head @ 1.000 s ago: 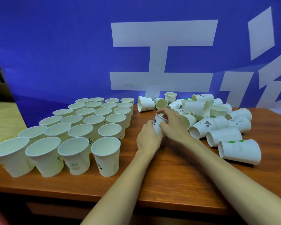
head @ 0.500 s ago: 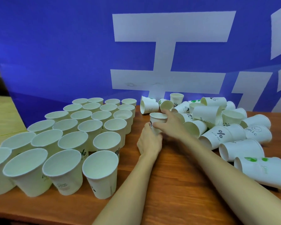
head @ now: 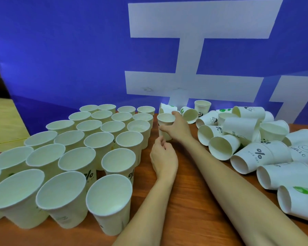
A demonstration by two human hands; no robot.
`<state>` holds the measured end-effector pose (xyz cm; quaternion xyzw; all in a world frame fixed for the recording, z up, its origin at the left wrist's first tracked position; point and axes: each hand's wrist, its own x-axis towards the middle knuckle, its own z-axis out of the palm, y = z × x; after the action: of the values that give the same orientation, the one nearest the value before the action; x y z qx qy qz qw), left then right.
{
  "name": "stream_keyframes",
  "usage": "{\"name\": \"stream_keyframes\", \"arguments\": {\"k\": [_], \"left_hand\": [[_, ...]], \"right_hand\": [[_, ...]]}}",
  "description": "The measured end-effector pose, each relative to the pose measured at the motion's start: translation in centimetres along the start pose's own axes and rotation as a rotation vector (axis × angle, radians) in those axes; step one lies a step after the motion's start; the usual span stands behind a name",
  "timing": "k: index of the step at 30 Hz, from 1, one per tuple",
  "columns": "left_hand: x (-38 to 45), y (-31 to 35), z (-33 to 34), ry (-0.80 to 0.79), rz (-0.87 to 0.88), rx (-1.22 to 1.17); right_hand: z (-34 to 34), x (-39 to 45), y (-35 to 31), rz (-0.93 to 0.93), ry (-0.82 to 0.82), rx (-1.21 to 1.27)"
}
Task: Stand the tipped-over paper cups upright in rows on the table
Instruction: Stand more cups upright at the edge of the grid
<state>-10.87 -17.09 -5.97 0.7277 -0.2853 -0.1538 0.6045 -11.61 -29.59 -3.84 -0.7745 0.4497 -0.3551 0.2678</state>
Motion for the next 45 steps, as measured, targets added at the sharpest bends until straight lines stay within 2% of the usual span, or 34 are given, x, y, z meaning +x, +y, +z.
{"name": "stream_keyframes", "arguments": {"k": [9,12,20,23,28,31,35,39,45], "left_hand": [[0.1,0.6,0.2,0.0,-0.044,-0.04],[0.2,0.6,0.2,0.002,-0.049,-0.038],[-0.1,0.6,0.3,-0.007,-0.045,-0.037],[0.0,0.7,0.3,-0.009,-0.049,-0.03],[0.0,0.6,0.4,-0.021,-0.047,-0.045],[0.1,0.4,0.6,-0.032,-0.02,-0.059],[0.1,0.2,0.8,-0.035,0.013,-0.07],[0.1,0.2,0.9,-0.041,0.017,-0.061],[0.2,-0.1,1.0,-0.045,0.015,-0.05]], "right_hand": [[2.1,3.6,0.3,0.042,0.036,0.007],[2.2,3.8,0.4,0.048,0.062,-0.073],[-1.7,5.9,-1.2,-0.067,0.303,-0.063],[-2.2,7.4,-2.0,-0.018,0.198,-0.098],[-1.2,8.6,-3.1,0.072,-0.127,-0.325],[-0.3,9.0,-4.1,0.098,-0.233,-0.481],[0.2,9.1,-4.9,0.16,-0.279,-0.588],[0.4,8.9,-5.4,0.143,-0.282,-0.615],[-0.8,9.0,-5.7,0.116,-0.204,-0.577]]}}
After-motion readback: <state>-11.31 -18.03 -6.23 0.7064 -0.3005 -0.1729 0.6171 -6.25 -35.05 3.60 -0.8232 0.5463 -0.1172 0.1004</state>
